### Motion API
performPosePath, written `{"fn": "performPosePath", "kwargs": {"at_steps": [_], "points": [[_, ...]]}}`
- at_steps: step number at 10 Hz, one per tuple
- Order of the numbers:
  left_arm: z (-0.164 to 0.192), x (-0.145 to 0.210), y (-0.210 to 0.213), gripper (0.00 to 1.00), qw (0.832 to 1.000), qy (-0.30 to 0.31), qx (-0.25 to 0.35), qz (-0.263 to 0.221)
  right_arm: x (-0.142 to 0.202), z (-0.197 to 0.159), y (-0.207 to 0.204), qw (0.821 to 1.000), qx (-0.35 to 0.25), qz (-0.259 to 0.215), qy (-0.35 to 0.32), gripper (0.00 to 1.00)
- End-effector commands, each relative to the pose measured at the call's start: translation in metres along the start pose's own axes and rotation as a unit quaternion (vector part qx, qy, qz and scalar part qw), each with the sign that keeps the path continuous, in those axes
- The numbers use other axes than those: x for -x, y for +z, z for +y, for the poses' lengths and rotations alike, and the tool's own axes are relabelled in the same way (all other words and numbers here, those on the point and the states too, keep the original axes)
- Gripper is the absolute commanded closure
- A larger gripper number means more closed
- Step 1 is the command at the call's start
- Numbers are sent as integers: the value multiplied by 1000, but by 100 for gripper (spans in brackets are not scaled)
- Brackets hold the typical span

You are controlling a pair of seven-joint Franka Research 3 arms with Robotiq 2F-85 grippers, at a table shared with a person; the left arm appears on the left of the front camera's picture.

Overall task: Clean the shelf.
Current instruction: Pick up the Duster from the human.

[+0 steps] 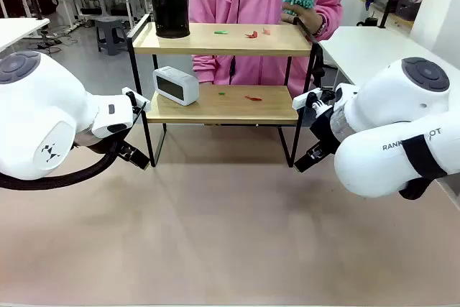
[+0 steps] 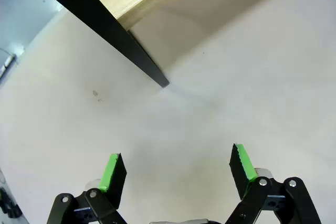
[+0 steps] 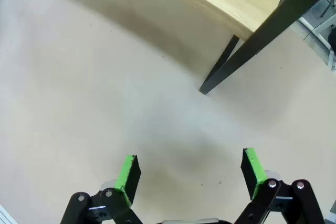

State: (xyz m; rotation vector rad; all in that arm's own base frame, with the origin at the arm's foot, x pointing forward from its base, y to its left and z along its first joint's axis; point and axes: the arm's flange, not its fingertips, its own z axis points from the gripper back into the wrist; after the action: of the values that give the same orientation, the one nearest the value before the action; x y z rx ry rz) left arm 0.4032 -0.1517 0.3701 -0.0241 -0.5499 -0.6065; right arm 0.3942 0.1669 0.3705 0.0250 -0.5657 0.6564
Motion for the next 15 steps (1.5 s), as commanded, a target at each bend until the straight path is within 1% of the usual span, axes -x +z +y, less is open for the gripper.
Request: {"fn": "performPosePath", "kwargs": {"at_steps": [1,8,9,10,11,12,13,14,15], "points": [[0,0,0,0,1000,0,0,0,0,0,0,1000,0,0,0,0],[0,0,0,0,1000,0,0,0,0,0,0,1000,0,0,0,0],[1,2,23,0,991,-65,111,42,-8,-5,23,995,-60,80,22,0],[17,9,68,0,979,-28,188,69,-23,-30,66,976,-100,147,-122,0],[26,20,96,0,969,-19,243,43,-22,-53,97,966,-153,123,-170,0],[54,36,134,0,962,71,263,-18,-11,-92,146,928,-228,56,-289,0],[90,57,158,0,951,171,245,-80,17,-125,183,884,-309,-22,-350,0],[130,85,173,0,924,272,238,-129,58,-157,213,829,-362,-102,-414,0],[171,124,173,0,878,393,212,-175,117,-191,235,769,-389,-197,-468,0]]}}
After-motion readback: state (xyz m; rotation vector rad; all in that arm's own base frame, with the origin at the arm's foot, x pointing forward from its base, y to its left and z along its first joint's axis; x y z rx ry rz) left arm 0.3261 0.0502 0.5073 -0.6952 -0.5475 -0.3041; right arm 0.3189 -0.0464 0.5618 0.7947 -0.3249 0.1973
